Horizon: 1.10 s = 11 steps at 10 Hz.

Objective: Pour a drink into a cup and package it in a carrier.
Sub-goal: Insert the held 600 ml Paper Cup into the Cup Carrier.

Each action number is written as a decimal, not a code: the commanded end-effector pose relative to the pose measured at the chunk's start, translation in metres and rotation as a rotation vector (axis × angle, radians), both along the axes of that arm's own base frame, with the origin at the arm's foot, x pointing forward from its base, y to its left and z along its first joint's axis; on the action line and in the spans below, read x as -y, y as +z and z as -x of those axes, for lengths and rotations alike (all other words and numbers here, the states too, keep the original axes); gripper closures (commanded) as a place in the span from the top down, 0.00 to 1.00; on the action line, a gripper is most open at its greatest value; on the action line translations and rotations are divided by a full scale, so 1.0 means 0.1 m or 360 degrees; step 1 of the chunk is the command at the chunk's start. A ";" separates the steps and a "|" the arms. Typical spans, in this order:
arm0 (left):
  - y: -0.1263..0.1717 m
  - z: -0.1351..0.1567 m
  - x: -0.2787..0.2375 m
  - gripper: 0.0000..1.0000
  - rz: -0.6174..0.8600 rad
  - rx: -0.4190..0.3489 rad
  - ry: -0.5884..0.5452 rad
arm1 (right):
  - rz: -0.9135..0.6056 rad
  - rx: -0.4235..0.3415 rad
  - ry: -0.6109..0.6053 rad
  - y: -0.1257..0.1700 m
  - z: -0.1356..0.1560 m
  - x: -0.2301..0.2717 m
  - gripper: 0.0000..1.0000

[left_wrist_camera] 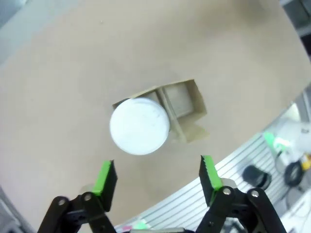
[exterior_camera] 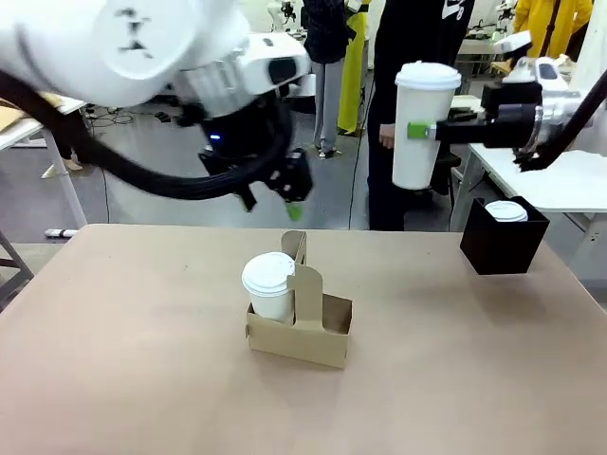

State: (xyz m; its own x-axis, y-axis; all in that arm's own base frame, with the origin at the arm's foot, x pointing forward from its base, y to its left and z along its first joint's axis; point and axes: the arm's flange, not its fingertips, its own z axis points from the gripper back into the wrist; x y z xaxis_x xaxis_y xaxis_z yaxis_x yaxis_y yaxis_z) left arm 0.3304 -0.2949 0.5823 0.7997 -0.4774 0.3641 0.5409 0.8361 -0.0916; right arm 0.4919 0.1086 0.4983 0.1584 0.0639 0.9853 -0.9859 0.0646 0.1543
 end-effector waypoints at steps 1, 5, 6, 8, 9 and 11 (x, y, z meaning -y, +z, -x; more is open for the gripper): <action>-0.11 0.07 -0.51 1.00 0.0053 0.0139 -0.0346 | -0.0104 0.0169 0.0357 -0.07 0.09 -0.01 0.81; -0.32 -0.01 -0.76 1.00 0.0078 0.0306 -0.0511 | -0.0242 0.0206 0.0464 -0.65 0.31 -0.57 0.81; -0.32 -0.06 -0.72 1.00 -0.0037 0.0303 -0.0277 | -0.0172 0.0194 0.0555 -0.39 0.32 -0.36 0.81; -0.26 -0.06 -0.75 1.00 0.0024 0.0241 -0.0447 | -0.0172 0.0194 0.0555 -0.39 0.32 -0.36 0.81; -0.26 -0.06 -0.75 1.00 0.0024 0.0241 -0.0447 | -0.0172 0.0194 0.0555 -0.39 0.32 -0.36 0.81; -0.41 -0.07 -0.95 1.00 0.0042 0.0310 -0.0553 | -0.0195 0.0111 0.0610 -0.67 0.23 -0.53 0.81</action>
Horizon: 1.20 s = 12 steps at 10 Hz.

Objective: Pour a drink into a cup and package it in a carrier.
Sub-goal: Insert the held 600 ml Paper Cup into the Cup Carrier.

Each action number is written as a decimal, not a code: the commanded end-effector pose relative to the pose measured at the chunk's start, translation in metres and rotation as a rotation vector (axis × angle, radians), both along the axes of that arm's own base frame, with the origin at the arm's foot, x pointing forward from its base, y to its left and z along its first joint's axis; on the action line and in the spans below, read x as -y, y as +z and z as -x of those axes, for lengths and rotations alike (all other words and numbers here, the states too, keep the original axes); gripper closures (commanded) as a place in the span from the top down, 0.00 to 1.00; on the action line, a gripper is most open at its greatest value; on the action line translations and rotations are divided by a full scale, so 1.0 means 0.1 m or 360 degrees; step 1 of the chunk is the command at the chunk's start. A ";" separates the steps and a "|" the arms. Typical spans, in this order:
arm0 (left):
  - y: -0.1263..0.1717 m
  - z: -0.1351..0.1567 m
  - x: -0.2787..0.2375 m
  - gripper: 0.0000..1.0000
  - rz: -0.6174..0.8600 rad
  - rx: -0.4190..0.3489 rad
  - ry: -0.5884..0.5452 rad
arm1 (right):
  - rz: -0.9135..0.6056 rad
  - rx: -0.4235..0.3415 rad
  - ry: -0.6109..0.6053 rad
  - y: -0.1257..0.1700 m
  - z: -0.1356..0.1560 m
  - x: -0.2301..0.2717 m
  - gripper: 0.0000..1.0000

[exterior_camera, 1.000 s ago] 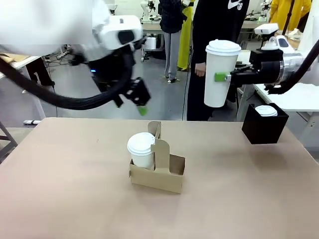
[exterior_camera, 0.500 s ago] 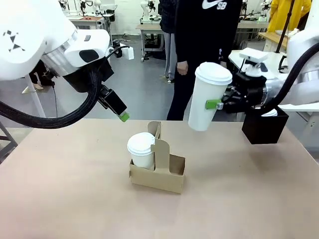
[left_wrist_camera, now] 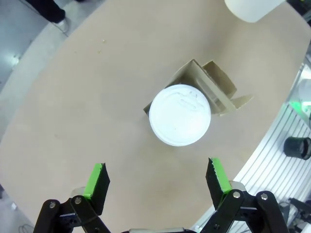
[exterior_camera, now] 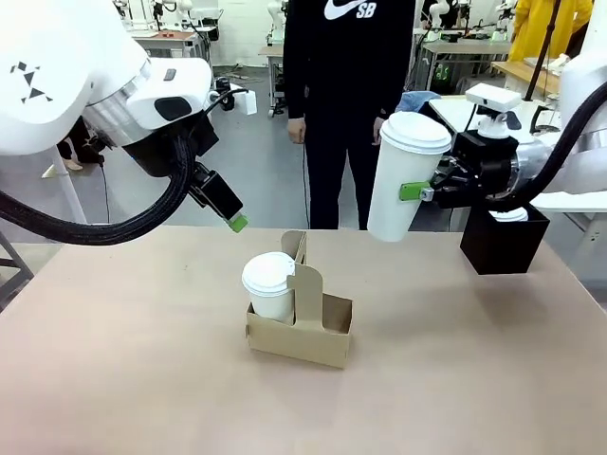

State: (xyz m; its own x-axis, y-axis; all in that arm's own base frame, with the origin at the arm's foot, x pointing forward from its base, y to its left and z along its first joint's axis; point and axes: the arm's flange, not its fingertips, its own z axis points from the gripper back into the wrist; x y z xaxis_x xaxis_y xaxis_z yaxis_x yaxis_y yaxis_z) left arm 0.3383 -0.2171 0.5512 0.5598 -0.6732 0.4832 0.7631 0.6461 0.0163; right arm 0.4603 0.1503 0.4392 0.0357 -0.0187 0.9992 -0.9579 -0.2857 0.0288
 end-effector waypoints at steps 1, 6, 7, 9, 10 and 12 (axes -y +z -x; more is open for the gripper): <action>-0.18 0.04 -0.32 1.00 0.0030 0.0078 -0.0175 | 0.0013 -0.0126 0.0118 -0.20 -0.11 -0.22 0.81; -0.56 0.05 -1.29 1.00 0.0132 0.0311 -0.0789 | 0.0026 -0.0260 0.0301 -0.73 -0.08 -0.80 0.81; -0.61 0.06 -1.40 1.00 0.0153 0.0306 -0.0872 | 0.0018 -0.0262 0.0313 -0.80 -0.07 -0.86 0.81; -0.71 0.12 -1.52 1.00 0.0165 0.0308 -0.0965 | 0.0032 -0.0297 0.0332 -1.01 -0.04 -0.95 0.81; -0.72 0.13 -1.54 1.00 0.0117 0.0309 -0.0953 | 0.0049 -0.0296 0.0331 -1.11 -0.04 -0.97 0.81; -0.52 -0.08 -1.50 1.00 0.0137 0.0327 -0.0913 | 0.0052 -0.0288 0.0360 -1.32 -0.05 -1.03 0.81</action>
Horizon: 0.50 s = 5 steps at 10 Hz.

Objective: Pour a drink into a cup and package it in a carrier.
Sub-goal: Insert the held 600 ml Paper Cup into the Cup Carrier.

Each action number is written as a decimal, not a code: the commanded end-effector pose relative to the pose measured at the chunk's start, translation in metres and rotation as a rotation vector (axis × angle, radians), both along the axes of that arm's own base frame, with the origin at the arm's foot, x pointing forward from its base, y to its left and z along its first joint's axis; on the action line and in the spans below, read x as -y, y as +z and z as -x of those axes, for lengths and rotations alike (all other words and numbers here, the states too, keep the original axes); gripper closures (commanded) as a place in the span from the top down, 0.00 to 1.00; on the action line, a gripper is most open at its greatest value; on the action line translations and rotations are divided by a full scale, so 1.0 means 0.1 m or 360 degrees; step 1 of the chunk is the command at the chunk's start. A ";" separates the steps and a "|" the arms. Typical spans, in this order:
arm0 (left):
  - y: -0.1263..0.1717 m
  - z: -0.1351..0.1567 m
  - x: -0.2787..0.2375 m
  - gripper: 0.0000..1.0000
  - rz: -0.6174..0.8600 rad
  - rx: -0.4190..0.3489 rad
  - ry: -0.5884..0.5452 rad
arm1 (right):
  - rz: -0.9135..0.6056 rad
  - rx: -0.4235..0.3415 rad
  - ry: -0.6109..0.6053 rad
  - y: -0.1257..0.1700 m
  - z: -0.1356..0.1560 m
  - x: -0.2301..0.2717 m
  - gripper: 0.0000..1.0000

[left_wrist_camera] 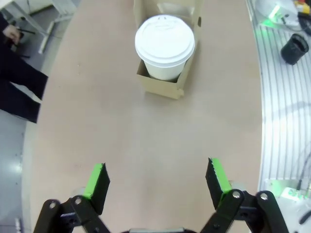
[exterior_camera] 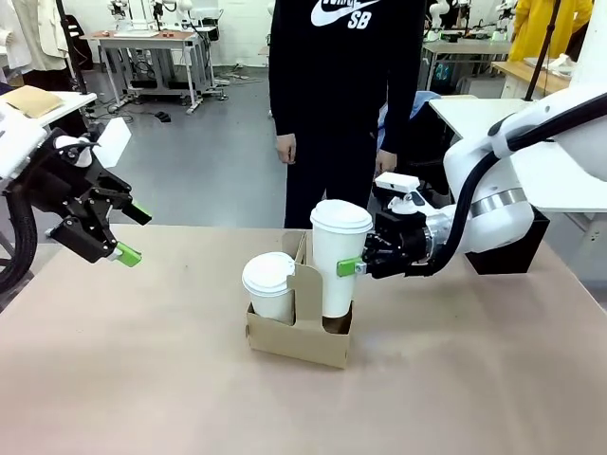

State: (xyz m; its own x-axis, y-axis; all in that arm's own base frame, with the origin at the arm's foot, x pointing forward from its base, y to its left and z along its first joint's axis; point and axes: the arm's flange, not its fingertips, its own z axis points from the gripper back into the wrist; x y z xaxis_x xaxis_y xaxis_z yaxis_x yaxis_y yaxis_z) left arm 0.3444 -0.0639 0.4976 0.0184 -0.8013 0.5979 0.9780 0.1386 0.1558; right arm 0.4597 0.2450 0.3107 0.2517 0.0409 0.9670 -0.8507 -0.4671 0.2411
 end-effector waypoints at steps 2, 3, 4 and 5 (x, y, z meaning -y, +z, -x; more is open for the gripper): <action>0.02 -0.02 0.03 1.00 0.0021 0.0019 -0.0002 | -0.0015 0.0105 0.0051 -0.21 -0.05 -0.16 0.81; 0.02 -0.02 0.03 1.00 0.0021 0.0019 -0.0002 | -0.0017 0.0127 0.0050 -0.30 -0.05 -0.18 0.81; 0.02 -0.02 0.03 1.00 0.0021 0.0019 -0.0002 | -0.0014 0.0157 0.0045 -0.41 -0.06 -0.17 0.81; 0.02 -0.02 0.03 1.00 0.0021 0.0019 -0.0002 | -0.0016 0.0183 0.0047 -0.50 -0.07 -0.16 0.81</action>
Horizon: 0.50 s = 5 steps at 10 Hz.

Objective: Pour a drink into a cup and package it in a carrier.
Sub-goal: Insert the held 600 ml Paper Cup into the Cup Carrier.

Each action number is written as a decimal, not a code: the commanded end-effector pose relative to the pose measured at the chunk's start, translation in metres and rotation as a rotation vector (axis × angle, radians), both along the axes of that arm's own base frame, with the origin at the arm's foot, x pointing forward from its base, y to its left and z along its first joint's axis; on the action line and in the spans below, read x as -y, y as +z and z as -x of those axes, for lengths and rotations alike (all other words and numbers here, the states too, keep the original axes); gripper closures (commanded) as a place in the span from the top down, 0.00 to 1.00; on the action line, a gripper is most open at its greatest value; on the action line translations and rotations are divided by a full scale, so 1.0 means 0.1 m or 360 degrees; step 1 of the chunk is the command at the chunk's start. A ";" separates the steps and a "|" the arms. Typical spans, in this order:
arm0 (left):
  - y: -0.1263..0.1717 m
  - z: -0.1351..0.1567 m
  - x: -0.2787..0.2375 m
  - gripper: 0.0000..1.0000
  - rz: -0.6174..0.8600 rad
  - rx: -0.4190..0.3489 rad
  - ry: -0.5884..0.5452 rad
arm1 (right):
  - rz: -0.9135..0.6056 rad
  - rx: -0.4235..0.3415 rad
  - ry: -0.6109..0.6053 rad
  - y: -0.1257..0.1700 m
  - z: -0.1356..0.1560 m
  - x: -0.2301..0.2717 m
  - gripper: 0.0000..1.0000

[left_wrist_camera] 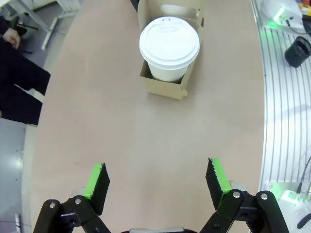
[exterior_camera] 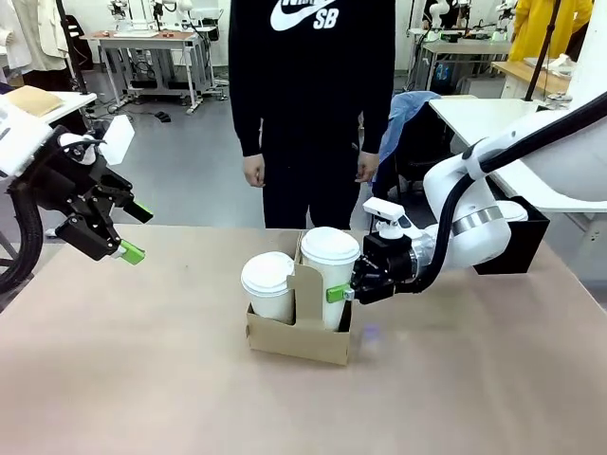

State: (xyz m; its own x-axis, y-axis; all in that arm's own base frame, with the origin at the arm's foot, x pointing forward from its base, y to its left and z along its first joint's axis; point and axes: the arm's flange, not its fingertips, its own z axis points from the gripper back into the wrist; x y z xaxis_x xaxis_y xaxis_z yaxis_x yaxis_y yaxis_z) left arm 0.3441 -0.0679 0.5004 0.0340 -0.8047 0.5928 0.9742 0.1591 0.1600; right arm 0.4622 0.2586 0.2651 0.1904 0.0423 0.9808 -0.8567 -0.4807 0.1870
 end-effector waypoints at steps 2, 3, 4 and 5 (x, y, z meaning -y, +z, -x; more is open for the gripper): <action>-0.01 -0.03 -0.01 1.00 0.0031 0.0014 -0.0038 | -0.0022 0.0135 0.0028 -0.18 -0.08 0.02 0.81; -0.01 -0.03 -0.01 1.00 0.0031 0.0014 -0.0038 | -0.0006 0.0168 0.0034 -0.25 -0.08 0.03 0.81; -0.01 -0.03 -0.01 1.00 0.0031 0.0014 -0.0038 | -0.0004 0.0196 0.0040 -0.29 -0.08 0.03 0.81; -0.01 -0.03 -0.01 1.00 0.0031 0.0014 -0.0038 | 0.0013 0.0224 0.0042 -0.32 -0.09 0.05 0.81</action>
State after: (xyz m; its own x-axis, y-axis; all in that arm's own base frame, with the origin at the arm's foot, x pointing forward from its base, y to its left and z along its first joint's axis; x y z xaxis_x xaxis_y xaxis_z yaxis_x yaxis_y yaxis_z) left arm 0.3441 -0.0677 0.5004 0.0311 -0.8052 0.5922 0.9742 0.1570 0.1623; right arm 0.4676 0.2542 0.2319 0.1004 0.0509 0.9936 -0.8663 -0.4867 0.1124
